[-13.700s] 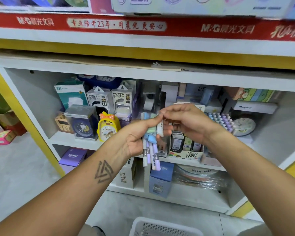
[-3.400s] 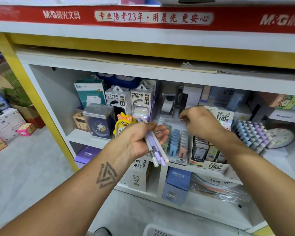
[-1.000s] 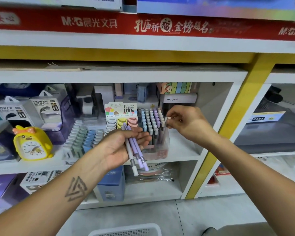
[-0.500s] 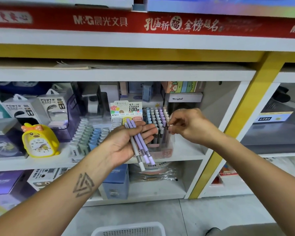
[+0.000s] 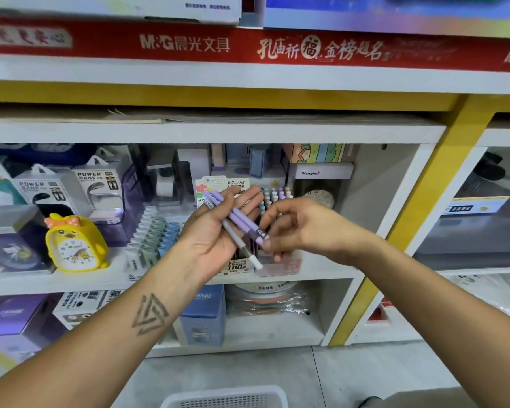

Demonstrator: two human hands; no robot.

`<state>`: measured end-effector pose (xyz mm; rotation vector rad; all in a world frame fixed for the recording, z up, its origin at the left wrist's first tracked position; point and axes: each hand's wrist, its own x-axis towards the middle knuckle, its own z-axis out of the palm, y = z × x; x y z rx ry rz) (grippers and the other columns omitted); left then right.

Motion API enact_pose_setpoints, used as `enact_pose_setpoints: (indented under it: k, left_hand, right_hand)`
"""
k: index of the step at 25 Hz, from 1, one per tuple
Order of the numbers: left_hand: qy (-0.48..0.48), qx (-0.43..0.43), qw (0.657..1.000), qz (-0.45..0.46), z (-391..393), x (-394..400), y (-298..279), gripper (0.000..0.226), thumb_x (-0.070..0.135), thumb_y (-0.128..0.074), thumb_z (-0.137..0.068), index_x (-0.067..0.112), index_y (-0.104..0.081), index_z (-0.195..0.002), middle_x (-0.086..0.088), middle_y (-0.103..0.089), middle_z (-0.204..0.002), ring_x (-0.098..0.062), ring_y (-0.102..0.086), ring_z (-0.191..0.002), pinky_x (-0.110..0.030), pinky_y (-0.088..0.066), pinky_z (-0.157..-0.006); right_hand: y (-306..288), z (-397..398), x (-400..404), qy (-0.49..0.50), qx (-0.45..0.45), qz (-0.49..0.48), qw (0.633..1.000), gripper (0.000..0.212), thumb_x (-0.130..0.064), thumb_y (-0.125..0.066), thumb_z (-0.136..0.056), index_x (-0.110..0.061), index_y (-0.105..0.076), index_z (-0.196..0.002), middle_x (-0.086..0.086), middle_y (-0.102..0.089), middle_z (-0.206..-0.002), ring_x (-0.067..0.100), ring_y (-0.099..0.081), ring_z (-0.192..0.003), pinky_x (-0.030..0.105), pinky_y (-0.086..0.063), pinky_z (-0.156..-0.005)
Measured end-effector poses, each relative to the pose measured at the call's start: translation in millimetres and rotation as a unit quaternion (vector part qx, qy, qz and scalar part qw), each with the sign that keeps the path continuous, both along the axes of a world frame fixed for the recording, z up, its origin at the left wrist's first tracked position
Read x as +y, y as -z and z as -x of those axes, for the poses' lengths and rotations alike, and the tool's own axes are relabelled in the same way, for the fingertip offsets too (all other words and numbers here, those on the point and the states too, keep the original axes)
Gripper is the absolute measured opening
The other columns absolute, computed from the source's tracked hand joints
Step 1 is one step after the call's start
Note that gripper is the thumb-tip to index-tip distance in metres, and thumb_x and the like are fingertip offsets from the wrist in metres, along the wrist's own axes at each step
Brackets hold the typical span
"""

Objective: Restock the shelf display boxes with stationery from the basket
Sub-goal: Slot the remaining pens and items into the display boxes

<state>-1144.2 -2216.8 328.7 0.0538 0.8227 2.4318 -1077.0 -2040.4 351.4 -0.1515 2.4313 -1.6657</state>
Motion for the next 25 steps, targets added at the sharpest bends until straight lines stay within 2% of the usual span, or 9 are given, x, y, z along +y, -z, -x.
enact_pose_setpoints:
  k: [3,5,7,9,13,17,19,22,25]
  left_hand:
    - [-0.012,0.007,0.997,0.071,5,-8,-1,0.025,0.007,-0.046,-0.102,-0.005,-0.054,-0.122,-0.032,-0.068,-0.111,-0.039,-0.070,-0.101,-0.050,-0.060,-0.080]
    - [-0.015,0.022,0.985,0.171,4,-11,-1,0.020,0.007,-0.048,-0.101,-0.004,-0.056,-0.115,-0.029,-0.072,-0.099,-0.032,-0.074,-0.083,-0.040,-0.062,-0.065]
    - [-0.025,0.025,0.967,0.254,3,-10,1,0.014,0.006,-0.049,-0.101,-0.002,-0.058,-0.108,-0.020,-0.071,-0.078,-0.021,-0.060,-0.053,-0.025,-0.048,-0.045]
    - [-0.012,0.016,0.960,0.279,3,-8,3,0.011,0.004,-0.048,-0.100,0.003,-0.057,-0.105,-0.015,-0.061,-0.070,-0.017,-0.046,-0.047,-0.022,-0.037,-0.043]
    - [0.036,0.008,0.964,0.262,2,-4,3,0.016,0.003,-0.053,-0.091,-0.001,-0.065,-0.100,-0.016,-0.065,-0.078,-0.021,-0.059,-0.062,-0.029,-0.053,-0.057]
    - [0.037,0.012,0.978,0.206,2,-2,5,0.022,0.002,-0.049,-0.098,-0.007,-0.064,-0.111,-0.025,-0.070,-0.102,-0.034,-0.073,-0.092,-0.045,-0.061,-0.080]
    - [0.037,0.015,0.981,0.191,1,-3,6,0.018,0.001,-0.050,-0.099,-0.009,-0.064,-0.107,-0.027,-0.068,-0.106,-0.042,-0.070,-0.099,-0.049,-0.059,-0.082]
    - [0.024,0.023,0.981,0.192,-1,-6,5,0.010,-0.001,-0.057,-0.094,-0.008,-0.063,-0.098,-0.029,-0.069,-0.105,-0.044,-0.070,-0.097,-0.050,-0.059,-0.079]
    - [0.004,0.028,0.981,0.192,1,-7,5,0.008,-0.001,-0.059,-0.091,-0.008,-0.064,-0.095,-0.031,-0.069,-0.102,-0.043,-0.070,-0.097,-0.050,-0.060,-0.079]
  right_hand:
    - [-5,9,19,0.160,0.081,0.043,0.983,0.014,0.006,-0.071,-0.085,0.002,-0.072,-0.099,0.021,-0.074,-0.087,0.023,-0.067,-0.072,0.025,-0.057,-0.066]
    - [-8,12,36,0.220,0.122,0.108,0.962,0.012,0.007,-0.068,-0.087,0.000,-0.074,-0.094,0.010,-0.075,-0.084,0.015,-0.067,-0.072,0.019,-0.054,-0.068]
    - [-10,13,52,0.228,0.143,0.172,0.948,0.012,0.008,-0.067,-0.087,0.002,-0.073,-0.096,0.010,-0.073,-0.082,0.015,-0.064,-0.070,0.019,-0.052,-0.067]
    - [-11,11,60,0.225,0.163,0.187,0.942,0.016,0.007,-0.069,-0.086,0.003,-0.070,-0.101,0.011,-0.071,-0.079,0.017,-0.063,-0.067,0.022,-0.052,-0.065]
    - [-9,10,56,0.225,0.241,0.090,0.940,0.013,-0.003,-0.077,-0.084,-0.002,-0.072,-0.095,0.008,-0.072,-0.075,0.018,-0.066,-0.066,0.023,-0.055,-0.066]
    - [-4,12,50,0.216,0.278,-0.042,0.935,0.015,-0.009,-0.079,-0.084,-0.022,-0.073,-0.086,0.000,-0.071,-0.077,0.017,-0.067,-0.071,0.026,-0.058,-0.070]
    - [1,12,48,0.203,0.276,-0.125,0.931,0.018,-0.014,-0.080,-0.085,-0.030,-0.072,-0.083,-0.004,-0.071,-0.078,0.012,-0.066,-0.074,0.025,-0.057,-0.071]
    - [14,13,44,0.176,0.264,-0.203,0.926,0.013,-0.018,-0.079,-0.085,-0.028,-0.072,-0.084,-0.007,-0.070,-0.079,0.007,-0.064,-0.075,0.026,-0.056,-0.071]
    - [21,14,39,0.159,0.260,-0.246,0.920,0.009,-0.020,-0.079,-0.086,-0.026,-0.072,-0.087,-0.010,-0.068,-0.080,0.003,-0.063,-0.077,0.016,-0.051,-0.067]
